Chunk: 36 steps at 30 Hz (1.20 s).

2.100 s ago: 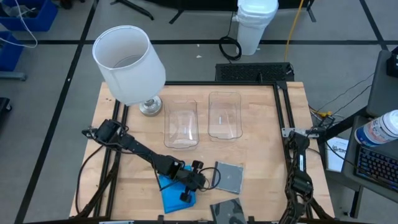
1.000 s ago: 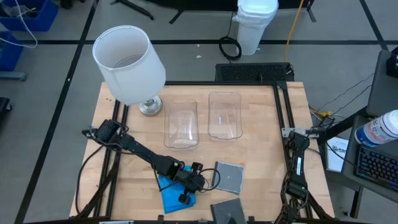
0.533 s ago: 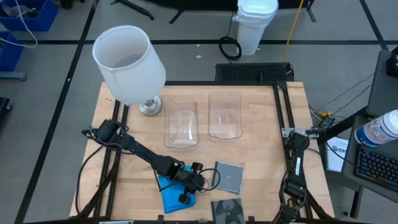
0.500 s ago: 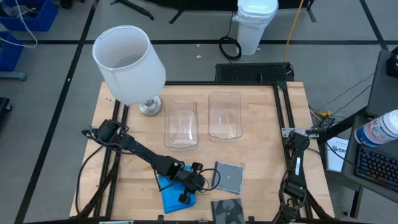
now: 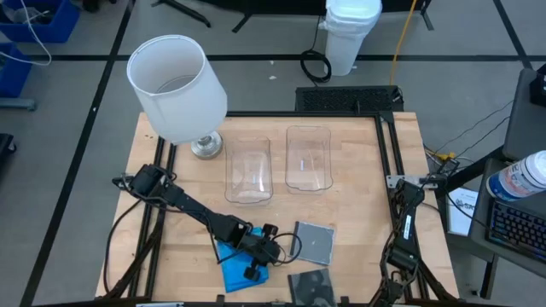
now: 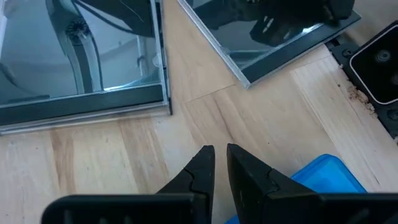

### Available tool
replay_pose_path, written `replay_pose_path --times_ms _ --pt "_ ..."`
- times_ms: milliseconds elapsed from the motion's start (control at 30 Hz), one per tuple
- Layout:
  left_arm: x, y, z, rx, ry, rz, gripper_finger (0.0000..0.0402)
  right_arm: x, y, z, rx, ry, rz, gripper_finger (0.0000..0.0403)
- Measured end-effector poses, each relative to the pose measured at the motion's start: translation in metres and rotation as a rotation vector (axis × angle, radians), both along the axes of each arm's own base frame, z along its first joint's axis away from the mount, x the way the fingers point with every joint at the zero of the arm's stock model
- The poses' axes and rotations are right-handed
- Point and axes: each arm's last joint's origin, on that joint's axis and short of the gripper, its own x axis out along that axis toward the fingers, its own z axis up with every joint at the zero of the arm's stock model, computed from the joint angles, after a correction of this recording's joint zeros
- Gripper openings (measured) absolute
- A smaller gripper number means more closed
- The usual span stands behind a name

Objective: Pick & place jewel cases by type
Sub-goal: Put the black CD case into the right transparent bin

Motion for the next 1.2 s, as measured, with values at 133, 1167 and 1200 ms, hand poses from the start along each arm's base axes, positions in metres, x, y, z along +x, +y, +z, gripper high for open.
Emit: replay_pose_path --times_ms 133,1167,1200 --pt "0.0 0.0 0.0 -0.002 0.001 0.004 0.0049 0.001 0.003 -0.001 -0.041 -0.003 0.013 0.0051" --pt "-0.022 -0.025 0.02 0.109 -0.065 -0.143 0.0049 0.022 0.015 0.068 -0.332 -0.075 -0.053 0.0023" --pt "-0.027 -0.027 0.027 0.125 -0.074 -0.141 0.0049 0.022 0.014 0.076 -0.329 -0.076 -0.055 0.0023"
